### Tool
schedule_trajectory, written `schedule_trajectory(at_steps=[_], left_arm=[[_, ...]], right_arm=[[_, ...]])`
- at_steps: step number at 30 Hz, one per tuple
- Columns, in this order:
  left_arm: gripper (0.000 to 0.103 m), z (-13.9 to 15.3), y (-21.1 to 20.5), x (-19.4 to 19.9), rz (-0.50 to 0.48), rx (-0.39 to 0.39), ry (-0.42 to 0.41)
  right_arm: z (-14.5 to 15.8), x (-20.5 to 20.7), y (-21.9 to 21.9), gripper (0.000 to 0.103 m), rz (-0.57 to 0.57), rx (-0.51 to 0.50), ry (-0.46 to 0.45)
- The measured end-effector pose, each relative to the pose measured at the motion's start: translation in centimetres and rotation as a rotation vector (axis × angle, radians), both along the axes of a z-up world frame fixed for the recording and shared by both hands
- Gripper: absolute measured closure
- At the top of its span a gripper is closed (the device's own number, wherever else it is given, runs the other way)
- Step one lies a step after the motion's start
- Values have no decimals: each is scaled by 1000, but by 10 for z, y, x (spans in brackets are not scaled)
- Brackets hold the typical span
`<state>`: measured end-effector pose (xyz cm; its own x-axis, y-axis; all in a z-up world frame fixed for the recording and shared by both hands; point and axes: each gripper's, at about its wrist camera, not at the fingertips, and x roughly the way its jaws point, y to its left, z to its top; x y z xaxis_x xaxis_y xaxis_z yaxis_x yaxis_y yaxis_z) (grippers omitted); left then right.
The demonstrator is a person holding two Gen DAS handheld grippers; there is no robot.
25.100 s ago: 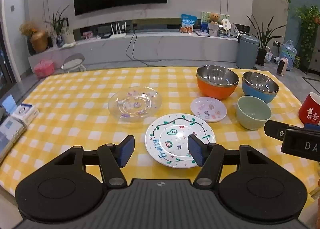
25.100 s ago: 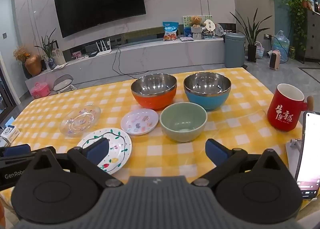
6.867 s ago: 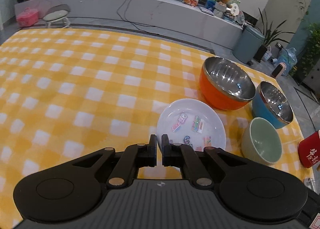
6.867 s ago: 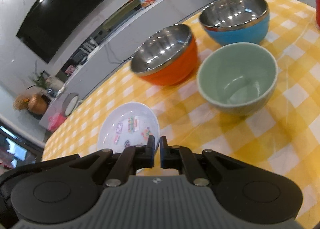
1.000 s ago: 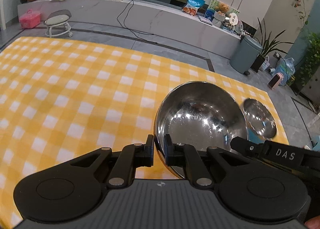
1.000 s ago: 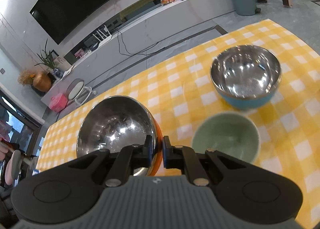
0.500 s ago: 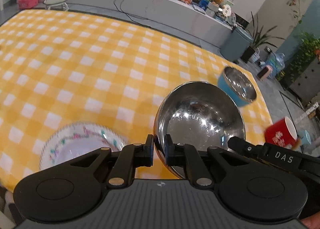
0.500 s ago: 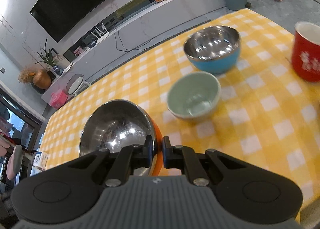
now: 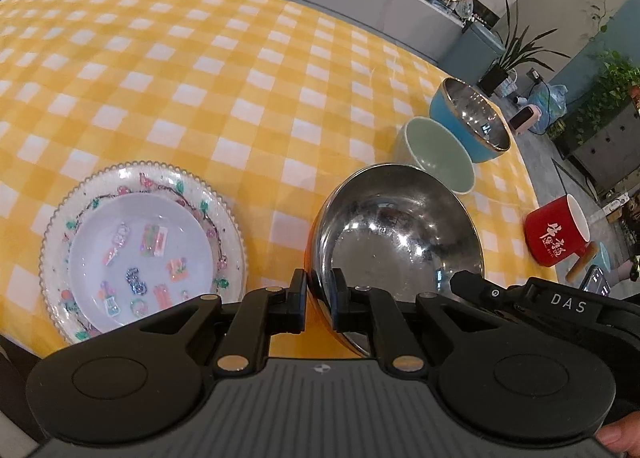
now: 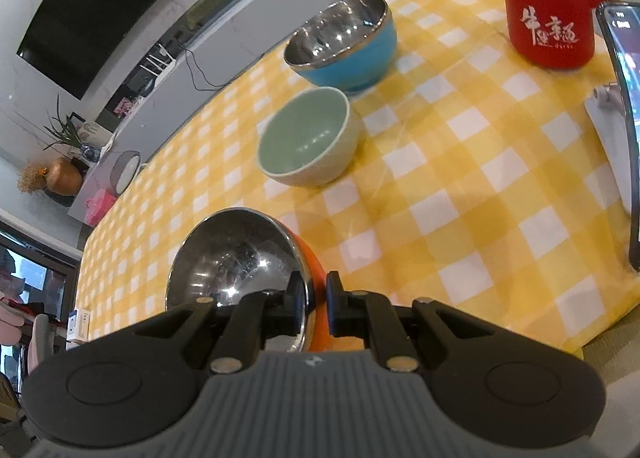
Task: Organize plates and bowls
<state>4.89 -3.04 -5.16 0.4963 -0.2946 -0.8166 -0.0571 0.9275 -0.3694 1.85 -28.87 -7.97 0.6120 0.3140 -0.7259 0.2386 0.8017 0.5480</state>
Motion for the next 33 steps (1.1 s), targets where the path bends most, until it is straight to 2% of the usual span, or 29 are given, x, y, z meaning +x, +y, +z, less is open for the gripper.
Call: schedule_trajectory(at_steps=[5,16,22,26,27,28,30,33], left_arm=[[90,-4,-3,0,-2,3,16],[89,-5,-3,3,-2,-14,9],[83,-5,-2,4,1,-37,2],[73,-3,-1,4,0,-54,-20],[69,-2,-1,3,-1,-54,-28],[66,0,-2,3,-1,-52,-35],[56,2,-1,3,3,-46,-53],[55,7,0,2,17,-24,-80]], right_arm=[[-5,2,-3,93,-11,7,33],[-7,4,-4,93,-26,18,44],[-8,5,-4,90,-33,27,39],[-7,4,-4,89,-35,22,20],[-6,4,-3,87,-37,16,12],[-4,3,-3,77,-39,7,4],[-2,3,-2,68,-42,-10,-11],[1,2,-1,66,-39,-24,-39]])
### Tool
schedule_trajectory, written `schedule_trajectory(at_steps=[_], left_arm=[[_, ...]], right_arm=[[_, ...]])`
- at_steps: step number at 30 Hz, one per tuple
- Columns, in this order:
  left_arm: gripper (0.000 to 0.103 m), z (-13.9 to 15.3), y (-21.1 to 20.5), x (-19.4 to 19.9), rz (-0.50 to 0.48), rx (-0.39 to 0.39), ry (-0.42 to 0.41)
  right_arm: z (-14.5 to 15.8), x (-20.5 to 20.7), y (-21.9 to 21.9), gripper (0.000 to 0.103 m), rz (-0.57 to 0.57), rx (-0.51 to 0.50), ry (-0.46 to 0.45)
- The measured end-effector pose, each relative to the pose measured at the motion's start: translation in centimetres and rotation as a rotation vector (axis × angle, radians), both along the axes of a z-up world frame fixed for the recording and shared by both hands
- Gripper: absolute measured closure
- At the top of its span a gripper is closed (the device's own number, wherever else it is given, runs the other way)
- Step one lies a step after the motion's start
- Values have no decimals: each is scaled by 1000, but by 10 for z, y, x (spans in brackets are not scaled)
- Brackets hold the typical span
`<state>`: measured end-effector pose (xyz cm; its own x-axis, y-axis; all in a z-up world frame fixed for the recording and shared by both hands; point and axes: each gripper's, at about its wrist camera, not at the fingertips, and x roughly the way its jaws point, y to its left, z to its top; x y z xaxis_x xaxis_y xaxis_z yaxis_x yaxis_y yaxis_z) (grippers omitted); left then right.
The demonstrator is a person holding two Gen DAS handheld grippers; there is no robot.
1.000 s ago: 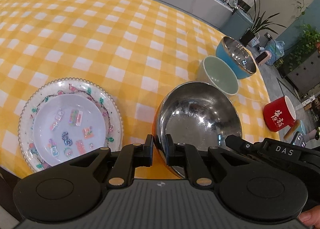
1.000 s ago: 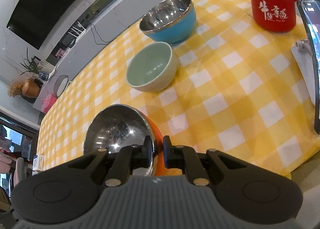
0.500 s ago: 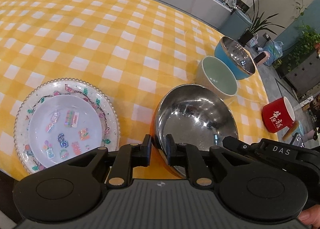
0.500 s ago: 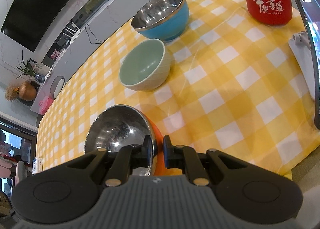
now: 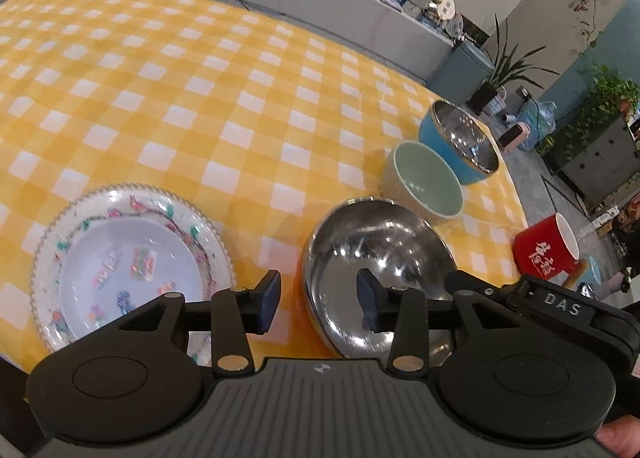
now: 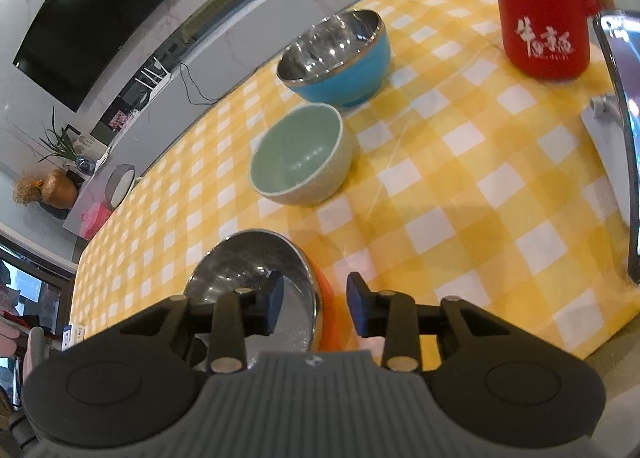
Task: Organize plates and bowls
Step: 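Open both tools to release the orange bowl, then move both tools to the blue steel bowl rim and grasp it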
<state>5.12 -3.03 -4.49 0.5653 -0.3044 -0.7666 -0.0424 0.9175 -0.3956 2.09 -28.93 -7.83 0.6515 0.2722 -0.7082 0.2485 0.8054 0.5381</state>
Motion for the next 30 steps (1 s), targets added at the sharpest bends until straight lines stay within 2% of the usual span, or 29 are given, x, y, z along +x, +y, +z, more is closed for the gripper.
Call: schedule_trajectory(at_steps=[6,17,21,25,30], left_arm=[[54,22,-3,-2,-1,54,-100],[51,62,-45,35,-171,56,-187],[47,68,-64,54,-226,42,-217],[47,72,-85,79,-265,74,-252],[47,64,-103,111,-296,68,-231]], right_arm=[[14,-6,4,63,-13,-69,-79],[43,27,-12,63,-83,-221,-125],[50,53,-21,62,-115,-268,-145],[48,75,-32,62,-154,-293,-154],[43,101,-48,62,-184,-277,-146]])
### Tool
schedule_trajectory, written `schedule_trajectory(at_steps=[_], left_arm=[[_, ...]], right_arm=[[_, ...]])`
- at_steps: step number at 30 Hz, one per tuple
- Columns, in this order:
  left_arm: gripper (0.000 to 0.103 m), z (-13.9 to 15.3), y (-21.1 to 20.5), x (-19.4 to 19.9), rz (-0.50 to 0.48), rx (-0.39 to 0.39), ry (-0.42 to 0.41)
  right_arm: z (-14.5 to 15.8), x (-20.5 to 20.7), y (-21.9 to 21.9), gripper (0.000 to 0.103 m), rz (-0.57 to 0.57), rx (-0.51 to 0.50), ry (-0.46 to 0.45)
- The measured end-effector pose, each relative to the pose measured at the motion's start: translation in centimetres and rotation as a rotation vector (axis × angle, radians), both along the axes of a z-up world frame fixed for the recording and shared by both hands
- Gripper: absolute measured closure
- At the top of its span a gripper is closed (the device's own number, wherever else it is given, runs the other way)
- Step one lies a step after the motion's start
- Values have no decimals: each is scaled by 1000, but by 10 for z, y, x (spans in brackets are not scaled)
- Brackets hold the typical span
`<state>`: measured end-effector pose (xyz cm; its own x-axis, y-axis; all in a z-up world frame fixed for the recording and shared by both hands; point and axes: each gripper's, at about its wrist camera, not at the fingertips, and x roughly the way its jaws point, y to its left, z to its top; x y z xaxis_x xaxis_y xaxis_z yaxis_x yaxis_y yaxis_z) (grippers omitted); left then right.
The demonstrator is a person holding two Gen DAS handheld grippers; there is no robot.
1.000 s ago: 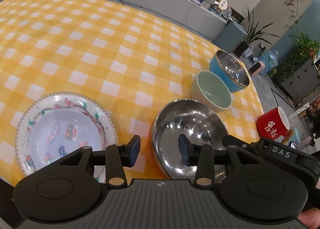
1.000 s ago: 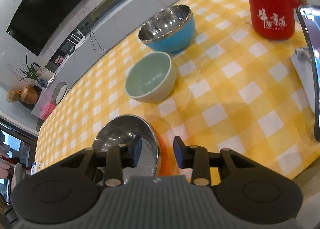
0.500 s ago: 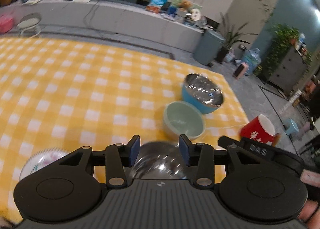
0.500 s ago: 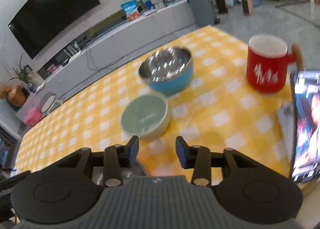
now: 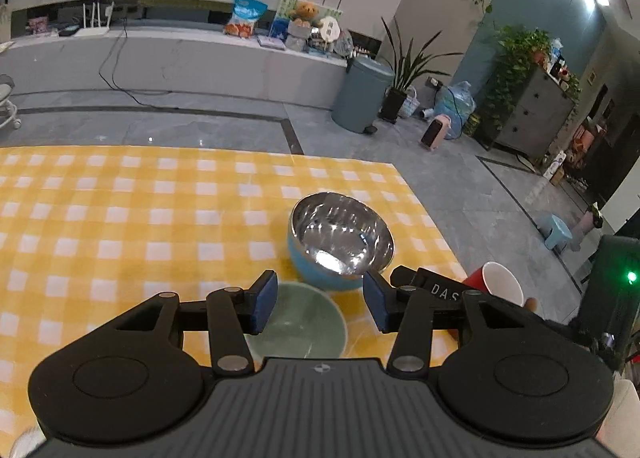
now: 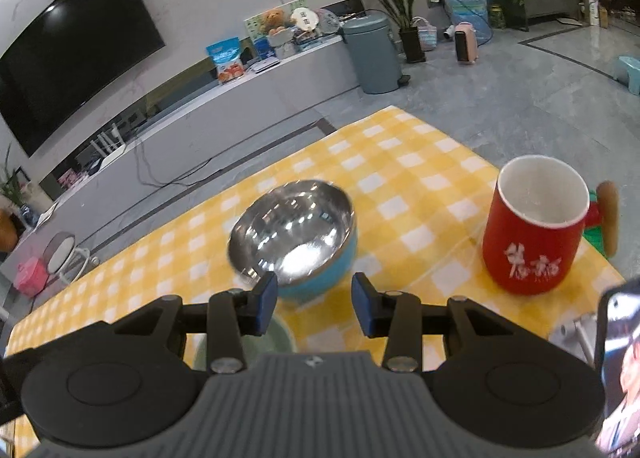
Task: Organize plates and bowls
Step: 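Move both tools to the blue steel bowl rim and grasp it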
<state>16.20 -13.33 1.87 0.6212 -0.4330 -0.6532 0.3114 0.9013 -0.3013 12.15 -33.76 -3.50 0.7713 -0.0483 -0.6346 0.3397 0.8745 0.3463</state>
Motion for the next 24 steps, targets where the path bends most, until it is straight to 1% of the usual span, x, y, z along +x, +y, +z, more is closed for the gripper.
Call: schedule_trajectory(at_steps=[3,6,10,12,17,22,23,24], left_arm=[[46,-6,-10,12,-20,23,-7],[46,-13,-22,27,-43,50,-2],[46,-23,-32,52,-65,42,28],[46,-28,-34,64,-52,47,46],[46,-44,-42,86,-54,112,58],[47,-61,-44,99,-49,124,96],[47,-63,-45,101,-51,128,104],[49,-66,-46,103,-51,135,109]], right_arm=[[-6,12,-7,62,-13,6,5],[-12,24,-19,62,-22,64,19],[-20,38,-33,62,-39,105,15],[-25,44,-38,62,-41,129,14],[-36,59,-45,62,-59,141,45],[-48,70,-41,64,-46,140,78],[-50,71,-40,64,-42,141,88],[-52,73,-40,67,-39,145,96]])
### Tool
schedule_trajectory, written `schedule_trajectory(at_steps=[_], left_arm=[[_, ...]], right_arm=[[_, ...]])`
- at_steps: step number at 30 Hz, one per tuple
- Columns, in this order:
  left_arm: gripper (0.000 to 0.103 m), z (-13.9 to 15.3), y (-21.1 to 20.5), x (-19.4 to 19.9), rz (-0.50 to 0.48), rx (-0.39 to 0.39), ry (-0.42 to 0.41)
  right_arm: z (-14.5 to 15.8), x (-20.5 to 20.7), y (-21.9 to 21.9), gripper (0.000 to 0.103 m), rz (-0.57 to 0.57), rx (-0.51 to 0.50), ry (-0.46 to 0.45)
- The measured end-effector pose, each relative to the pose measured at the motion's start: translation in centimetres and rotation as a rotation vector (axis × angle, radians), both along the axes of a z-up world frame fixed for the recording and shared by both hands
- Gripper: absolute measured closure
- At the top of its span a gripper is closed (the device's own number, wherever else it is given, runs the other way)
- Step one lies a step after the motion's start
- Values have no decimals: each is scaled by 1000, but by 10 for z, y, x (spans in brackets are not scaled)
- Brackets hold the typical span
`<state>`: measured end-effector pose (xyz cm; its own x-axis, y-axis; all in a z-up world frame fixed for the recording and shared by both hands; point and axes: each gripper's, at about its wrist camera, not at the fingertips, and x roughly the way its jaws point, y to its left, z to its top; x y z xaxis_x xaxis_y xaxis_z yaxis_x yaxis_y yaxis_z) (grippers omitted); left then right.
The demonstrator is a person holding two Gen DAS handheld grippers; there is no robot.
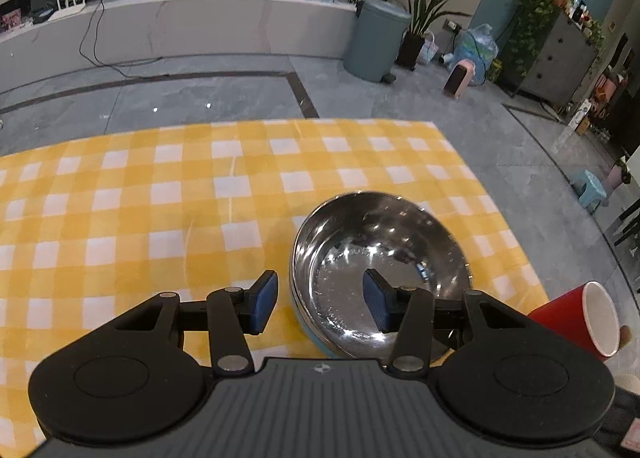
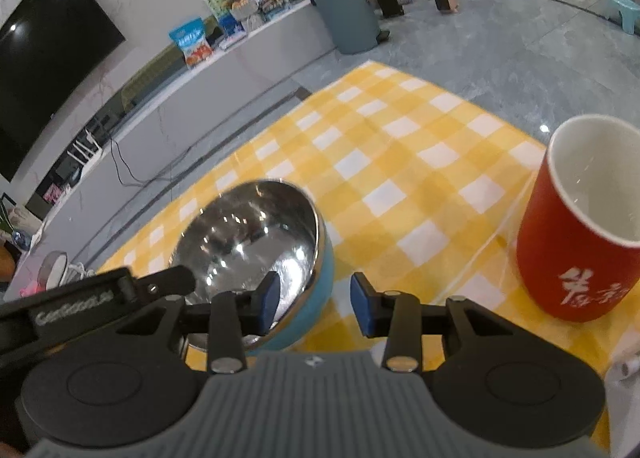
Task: Organize plates and bowls
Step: 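Move both tools to the blue steel bowl rim and grasp it, then lift the blue bowl with both tools and lower it into the orange bowl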
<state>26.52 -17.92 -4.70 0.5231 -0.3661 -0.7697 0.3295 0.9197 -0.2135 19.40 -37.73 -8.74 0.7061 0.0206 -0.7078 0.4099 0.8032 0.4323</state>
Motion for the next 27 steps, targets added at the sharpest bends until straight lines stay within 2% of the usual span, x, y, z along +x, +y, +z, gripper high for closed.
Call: schedule_trajectory(at_steps=[4,11,14,18,22,27], left_arm=[[58,-8,-6,7,-7,16,23],[89,-14,-7,8,14,80,22],[91,-12,-7,8,12,76,20],[94,-4,-7,1,7,77,-8],[94,11,-5,-8,16,77,-44],[95,36,10,-27,58,95,-83]], right_arm=[[-8,5,-2,73,18,41,6],[-10,6,-3,75,20,64,6],[-9,6,-1,77,17,57,12],[-5,5,2,85,5,15,29],[6,-3,4,88,8,-21,-11],[16,-14,7,90,25,41,-52]])
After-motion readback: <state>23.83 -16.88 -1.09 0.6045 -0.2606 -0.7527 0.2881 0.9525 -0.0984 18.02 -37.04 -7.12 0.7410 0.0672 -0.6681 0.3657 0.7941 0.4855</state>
